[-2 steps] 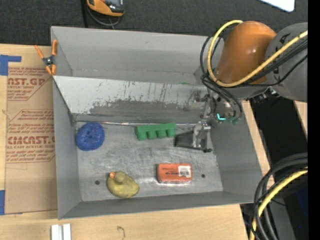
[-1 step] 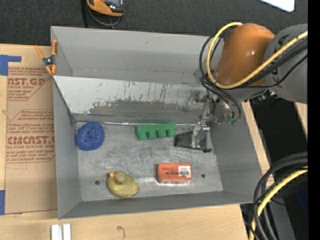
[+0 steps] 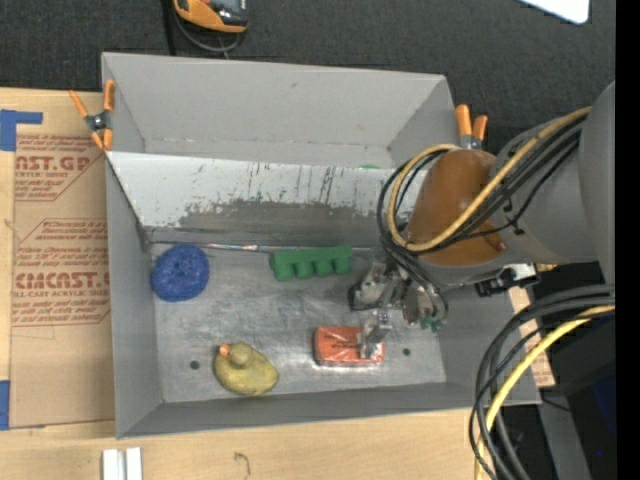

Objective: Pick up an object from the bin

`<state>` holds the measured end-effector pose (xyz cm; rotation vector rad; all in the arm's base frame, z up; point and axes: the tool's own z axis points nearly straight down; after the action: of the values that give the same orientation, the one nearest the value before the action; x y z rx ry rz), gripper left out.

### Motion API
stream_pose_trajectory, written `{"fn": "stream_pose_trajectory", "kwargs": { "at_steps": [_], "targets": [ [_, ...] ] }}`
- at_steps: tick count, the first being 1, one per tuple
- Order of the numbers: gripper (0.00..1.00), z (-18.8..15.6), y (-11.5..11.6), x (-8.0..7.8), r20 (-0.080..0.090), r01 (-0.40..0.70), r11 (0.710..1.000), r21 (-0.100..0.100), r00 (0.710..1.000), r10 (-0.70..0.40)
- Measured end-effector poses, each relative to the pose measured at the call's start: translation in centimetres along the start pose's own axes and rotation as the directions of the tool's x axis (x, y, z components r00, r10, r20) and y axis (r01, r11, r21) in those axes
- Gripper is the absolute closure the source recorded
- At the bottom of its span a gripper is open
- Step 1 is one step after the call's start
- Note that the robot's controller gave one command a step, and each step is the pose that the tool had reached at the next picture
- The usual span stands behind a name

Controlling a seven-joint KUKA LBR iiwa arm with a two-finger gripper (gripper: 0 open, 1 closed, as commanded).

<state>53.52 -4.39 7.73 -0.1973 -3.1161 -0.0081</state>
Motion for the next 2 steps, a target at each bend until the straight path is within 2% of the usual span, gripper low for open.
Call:
{"fn": "stream_pose_trajectory", "kwargs": {
  "at_steps": [1,2],
  "targets": [
    [0.0,-0.03,-0.03,-0.65,0.035,-0.003,1.0,0.0,0.999,0.003],
    [0.0,-0.02,-0.02,-0.64,0.034,-0.003,1.0,0.0,0.999,0.003]
  ]
}}
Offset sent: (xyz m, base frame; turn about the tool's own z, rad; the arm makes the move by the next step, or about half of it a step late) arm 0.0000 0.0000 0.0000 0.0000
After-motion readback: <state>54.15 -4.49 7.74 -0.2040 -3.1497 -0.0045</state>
